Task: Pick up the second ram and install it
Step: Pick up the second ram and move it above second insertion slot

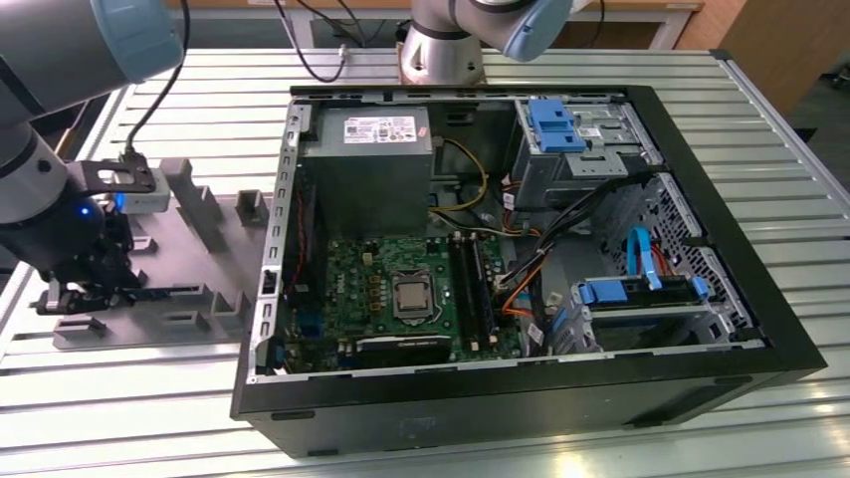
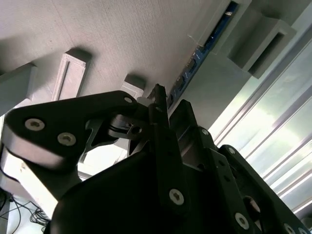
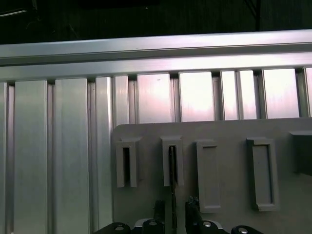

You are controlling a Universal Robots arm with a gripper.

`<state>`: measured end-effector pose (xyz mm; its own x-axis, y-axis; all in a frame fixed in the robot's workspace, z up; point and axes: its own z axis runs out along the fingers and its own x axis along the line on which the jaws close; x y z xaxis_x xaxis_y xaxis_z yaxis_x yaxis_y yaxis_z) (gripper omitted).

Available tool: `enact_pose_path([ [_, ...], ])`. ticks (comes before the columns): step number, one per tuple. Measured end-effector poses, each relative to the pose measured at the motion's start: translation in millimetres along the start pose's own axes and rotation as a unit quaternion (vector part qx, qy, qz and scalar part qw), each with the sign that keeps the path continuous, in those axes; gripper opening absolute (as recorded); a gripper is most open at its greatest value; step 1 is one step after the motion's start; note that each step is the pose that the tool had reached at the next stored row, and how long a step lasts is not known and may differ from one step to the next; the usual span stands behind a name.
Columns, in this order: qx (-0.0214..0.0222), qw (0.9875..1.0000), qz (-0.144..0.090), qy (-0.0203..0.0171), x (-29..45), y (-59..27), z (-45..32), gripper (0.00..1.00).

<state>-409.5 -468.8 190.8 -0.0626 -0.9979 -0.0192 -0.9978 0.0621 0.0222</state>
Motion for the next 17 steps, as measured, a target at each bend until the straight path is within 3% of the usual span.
enact_pose_path([
  [6, 0.0, 1.0, 0.0, 0.0, 0.0, -1.0, 0.5, 0.29],
  [7, 0.0, 1.0, 0.0, 0.0, 0.0, -1.1, 0.5, 0.22],
  [17, 0.0, 1.0, 0.0, 0.0, -0.1, -2.4, 1.5, 0.22],
])
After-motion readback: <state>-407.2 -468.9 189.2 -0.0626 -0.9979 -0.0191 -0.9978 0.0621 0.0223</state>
